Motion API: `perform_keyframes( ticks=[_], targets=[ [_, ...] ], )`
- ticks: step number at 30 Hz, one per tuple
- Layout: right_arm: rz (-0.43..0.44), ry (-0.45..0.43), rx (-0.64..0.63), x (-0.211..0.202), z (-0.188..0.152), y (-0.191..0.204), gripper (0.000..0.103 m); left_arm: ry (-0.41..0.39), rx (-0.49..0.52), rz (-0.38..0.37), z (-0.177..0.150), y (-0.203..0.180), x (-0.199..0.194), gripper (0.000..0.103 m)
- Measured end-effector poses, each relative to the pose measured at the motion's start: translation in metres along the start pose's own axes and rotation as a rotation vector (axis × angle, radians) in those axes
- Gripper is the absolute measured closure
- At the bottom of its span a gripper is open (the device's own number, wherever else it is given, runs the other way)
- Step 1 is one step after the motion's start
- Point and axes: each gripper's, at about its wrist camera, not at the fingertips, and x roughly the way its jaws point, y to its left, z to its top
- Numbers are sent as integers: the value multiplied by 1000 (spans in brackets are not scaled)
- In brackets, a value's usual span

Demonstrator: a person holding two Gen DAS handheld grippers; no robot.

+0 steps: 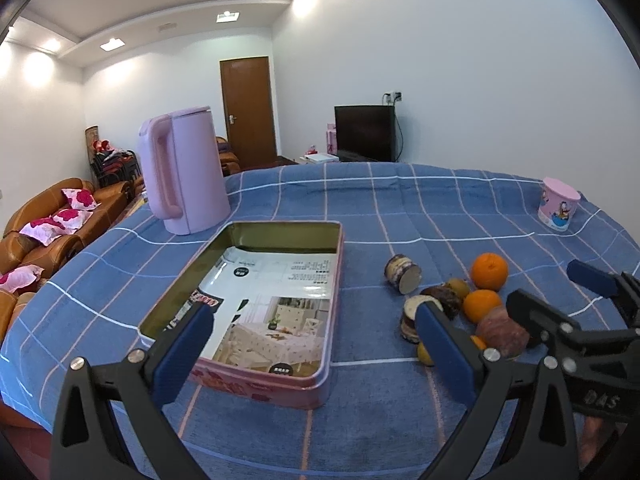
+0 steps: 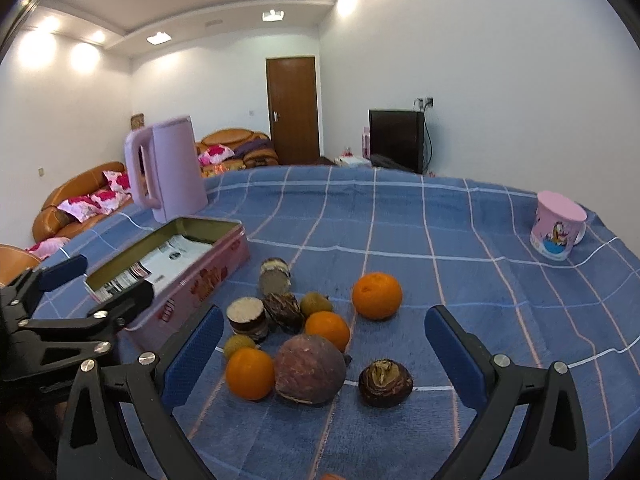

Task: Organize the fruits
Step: 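Lower the right gripper onto the large purple fruit and close it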

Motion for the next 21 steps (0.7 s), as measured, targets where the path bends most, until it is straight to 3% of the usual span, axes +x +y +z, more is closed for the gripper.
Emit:
perform_keyframes(
  ticks=[3,10,14,16,18,21],
  targets=[
    [13,53,3,10,-3,-1,21,4,-12,-7,-1,3,1,0],
    [7,116,3,23,-8,0,22,8,-24,-8,-4,6,2,0],
    [35,181,21,38,-12,-1,27,13,-21,-17,-6,4,3,0],
    [58,185,41,37,-12,-3,34,13,-21,-27,-7,3,2,0],
    [67,200,31,39,-14,-1,52,19,-22,-44,-8,1,2,0],
    [97,209,68,41,-15,-8,52,34,-27,-72,-10,-2,3,0]
  ],
)
